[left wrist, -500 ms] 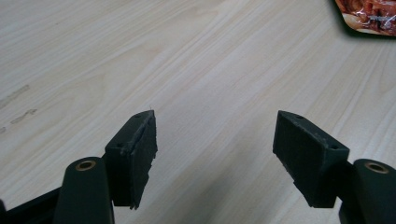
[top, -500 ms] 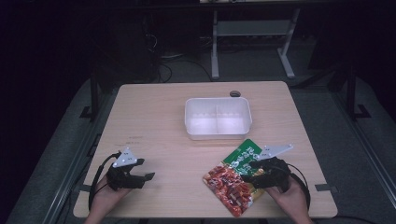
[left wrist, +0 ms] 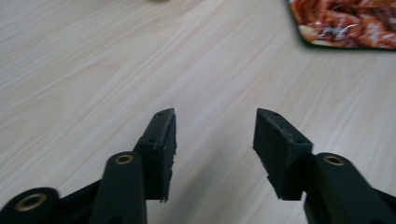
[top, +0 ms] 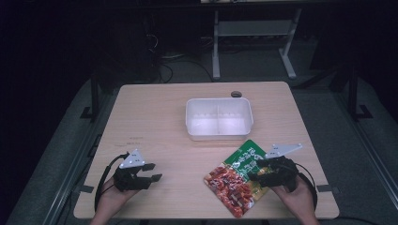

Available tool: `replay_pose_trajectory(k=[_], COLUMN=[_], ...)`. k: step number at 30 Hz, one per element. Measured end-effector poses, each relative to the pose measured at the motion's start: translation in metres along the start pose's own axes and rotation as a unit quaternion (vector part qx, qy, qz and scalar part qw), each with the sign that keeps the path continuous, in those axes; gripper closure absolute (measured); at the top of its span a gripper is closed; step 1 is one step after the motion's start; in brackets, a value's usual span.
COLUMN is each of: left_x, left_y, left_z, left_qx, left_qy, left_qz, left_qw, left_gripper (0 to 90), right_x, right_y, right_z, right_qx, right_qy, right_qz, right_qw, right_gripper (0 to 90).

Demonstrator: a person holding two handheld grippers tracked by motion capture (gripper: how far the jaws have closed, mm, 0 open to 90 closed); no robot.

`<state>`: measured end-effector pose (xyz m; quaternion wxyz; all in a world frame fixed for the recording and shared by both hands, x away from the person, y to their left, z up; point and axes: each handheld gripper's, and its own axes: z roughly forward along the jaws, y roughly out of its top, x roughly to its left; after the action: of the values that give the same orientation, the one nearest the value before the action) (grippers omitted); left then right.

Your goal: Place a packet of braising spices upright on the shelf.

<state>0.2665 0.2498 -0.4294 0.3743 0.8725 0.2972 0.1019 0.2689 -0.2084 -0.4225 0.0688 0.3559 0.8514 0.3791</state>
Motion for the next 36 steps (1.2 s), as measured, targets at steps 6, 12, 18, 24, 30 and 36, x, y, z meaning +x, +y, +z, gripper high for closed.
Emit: replay_pose_trajectory(k=[6,12,18,24,30,36], left_x=[-0.015,-0.030,-0.043,-0.058,-0.071,-0.081], left_y=[0.016,0.036,0.054,0.071,0.083,0.093], left_z=[0.014,0.029,0.047,0.065,0.081,0.097], left_qx=[0.018,0.029,0.044,0.052,0.054,0.060], left_qy=[-0.028,-0.059,-0.078,-0.094,-0.107,-0.114], left_qz=[0.028,0.042,0.059,0.080,0.091,0.100], left_qw=[0.9990,0.9970,0.9942,0.9910,0.9886,0.9866], left_gripper=[61.3,71.2,80.4,83.2,83.2,82.9], right_x=[-0.009,-0.016,-0.024,-0.036,-0.048,-0.061], right_y=[-0.003,-0.005,-0.008,-0.012,-0.018,-0.026], right_z=[-0.008,-0.016,-0.024,-0.025,-0.026,-0.026], right_qx=[-0.007,-0.013,-0.023,-0.013,-0.003,0.003], right_qy=[-0.014,-0.027,-0.036,-0.046,-0.053,-0.060], right_qz=[0.010,0.015,0.025,0.041,0.063,0.096], right_qw=[0.9998,0.9994,0.9988,0.9981,0.9966,0.9936], right_gripper=[35.6,35.6,35.6,35.6,35.7,36.6])
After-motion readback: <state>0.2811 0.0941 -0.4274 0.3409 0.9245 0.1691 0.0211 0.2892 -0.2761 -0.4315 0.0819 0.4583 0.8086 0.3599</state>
